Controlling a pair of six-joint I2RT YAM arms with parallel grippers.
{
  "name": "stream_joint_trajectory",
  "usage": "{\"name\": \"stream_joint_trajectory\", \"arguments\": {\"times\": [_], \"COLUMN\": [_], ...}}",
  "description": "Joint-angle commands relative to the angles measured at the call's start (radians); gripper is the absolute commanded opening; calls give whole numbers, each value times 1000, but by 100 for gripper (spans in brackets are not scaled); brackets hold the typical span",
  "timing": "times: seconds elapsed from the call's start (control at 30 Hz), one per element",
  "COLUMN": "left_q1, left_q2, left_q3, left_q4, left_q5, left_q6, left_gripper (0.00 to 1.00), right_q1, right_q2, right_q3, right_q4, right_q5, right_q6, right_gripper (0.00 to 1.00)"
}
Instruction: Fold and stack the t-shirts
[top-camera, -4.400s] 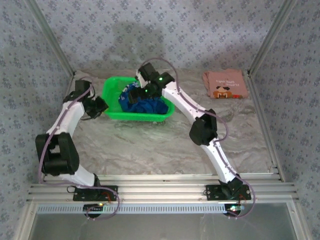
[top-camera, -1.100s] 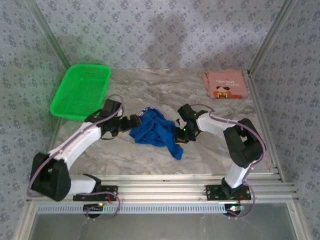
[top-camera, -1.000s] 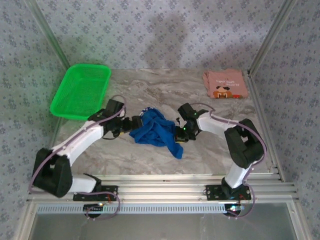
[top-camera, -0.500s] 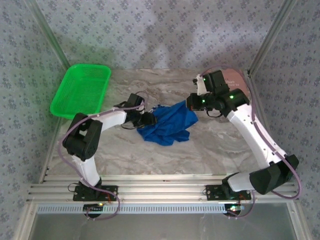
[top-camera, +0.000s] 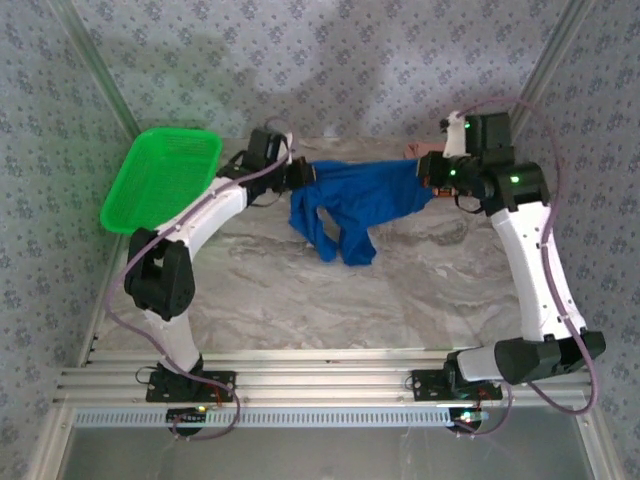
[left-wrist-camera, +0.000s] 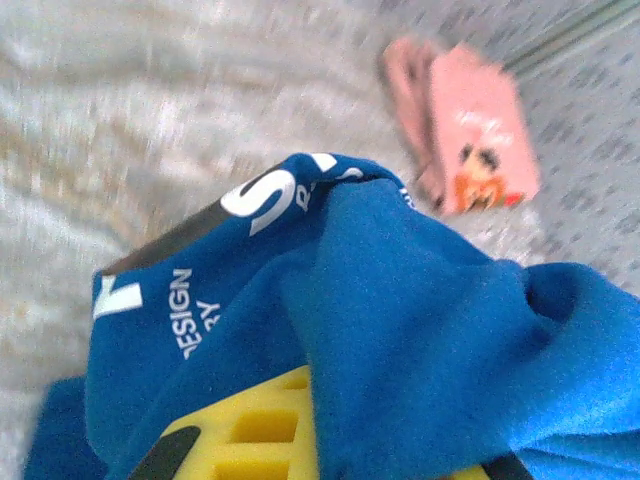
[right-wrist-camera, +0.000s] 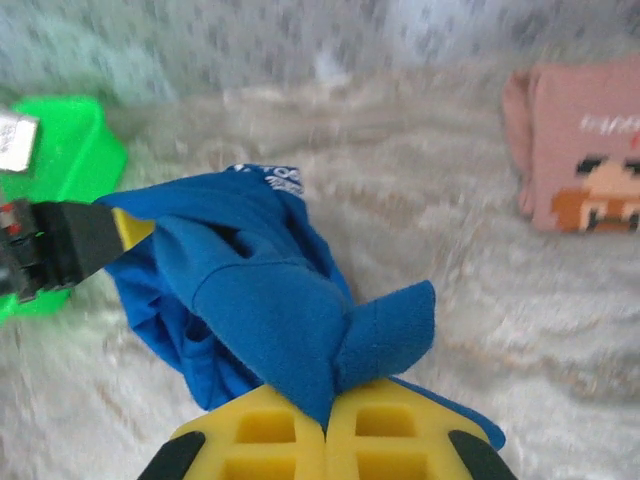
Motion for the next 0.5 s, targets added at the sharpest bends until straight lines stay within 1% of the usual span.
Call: {"name": "stream_joint_trajectory", "arguments": {"times": [0.0,0.07,0.13,0.17,0.23,0.3,0.33,0.4,0.47], "left_q1": [37,41,41,41,49,69,78,87,94], "left_q2": [-24,13,40,44,35,7,-20,-96,-179], "left_q3": [197,354,469,509,528,494,444,297,102], "left_q4": [-56,-116,-190,-233,-293,-347,-352,-334,-293], "left_q5": [-34,-27,-37,-50,-57,-59,-52,-33,21], "left_q6": [42,78,134,168,229,246,254,274,292], "left_gripper": [4,4,5,5,6,7,7,10,15], "right_q1": [-60,-88,-96,-97,-108,-118,-120,-120,-121], "right_q2": [-66,-81,-96,-106,-125,-166,-203,-288,-381], "right_q3": [80,95,95,88,62,-12,-77,-235,-407], "right_q4": [180,241,282,285,253,215,213,209,180], "right_q5": [14,-4,-5,-4,-14,-20,-35,-44,-43], "right_q6": [41,57,43,27,10,4,-1,4,44], "right_gripper": [0,0,0,0,0,0,0,0,0]}}
